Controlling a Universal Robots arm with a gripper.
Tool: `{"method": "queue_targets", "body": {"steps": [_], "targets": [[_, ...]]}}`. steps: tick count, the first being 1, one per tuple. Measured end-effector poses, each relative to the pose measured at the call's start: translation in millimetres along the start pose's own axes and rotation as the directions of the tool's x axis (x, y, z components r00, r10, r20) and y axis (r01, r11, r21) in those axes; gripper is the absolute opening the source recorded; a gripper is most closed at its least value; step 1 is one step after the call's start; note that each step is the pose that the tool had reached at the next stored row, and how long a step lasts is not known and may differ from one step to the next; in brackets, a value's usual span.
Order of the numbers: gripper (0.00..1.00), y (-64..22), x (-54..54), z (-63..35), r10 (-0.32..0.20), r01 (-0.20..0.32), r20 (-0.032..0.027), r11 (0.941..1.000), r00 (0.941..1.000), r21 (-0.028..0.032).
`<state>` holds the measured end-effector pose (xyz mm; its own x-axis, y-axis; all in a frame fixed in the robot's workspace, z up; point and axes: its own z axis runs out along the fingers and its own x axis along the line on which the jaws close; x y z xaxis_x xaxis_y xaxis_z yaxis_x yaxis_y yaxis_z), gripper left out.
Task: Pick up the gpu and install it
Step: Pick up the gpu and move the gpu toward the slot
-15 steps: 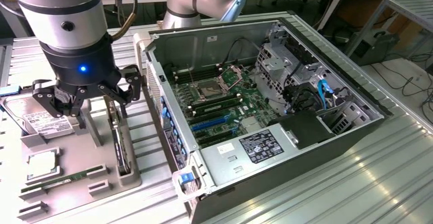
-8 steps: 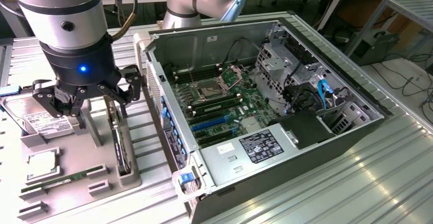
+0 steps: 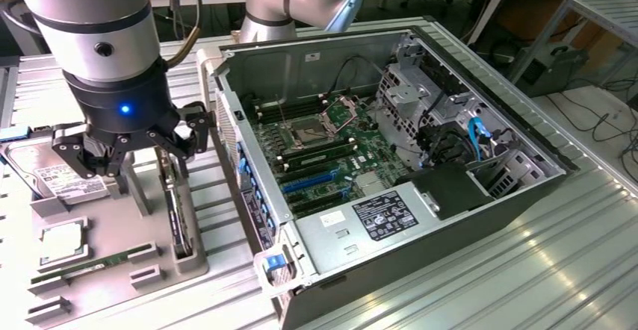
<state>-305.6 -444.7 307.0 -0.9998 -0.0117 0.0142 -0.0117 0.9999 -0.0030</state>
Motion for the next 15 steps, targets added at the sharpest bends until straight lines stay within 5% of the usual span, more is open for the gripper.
{"method": "queue_targets", "body": {"steps": [15], "targets": [[0.72, 0.0, -0.2, 15.4, 0.000, 0.000, 0.0000, 1.0000, 1.0000, 0.0000]]}}
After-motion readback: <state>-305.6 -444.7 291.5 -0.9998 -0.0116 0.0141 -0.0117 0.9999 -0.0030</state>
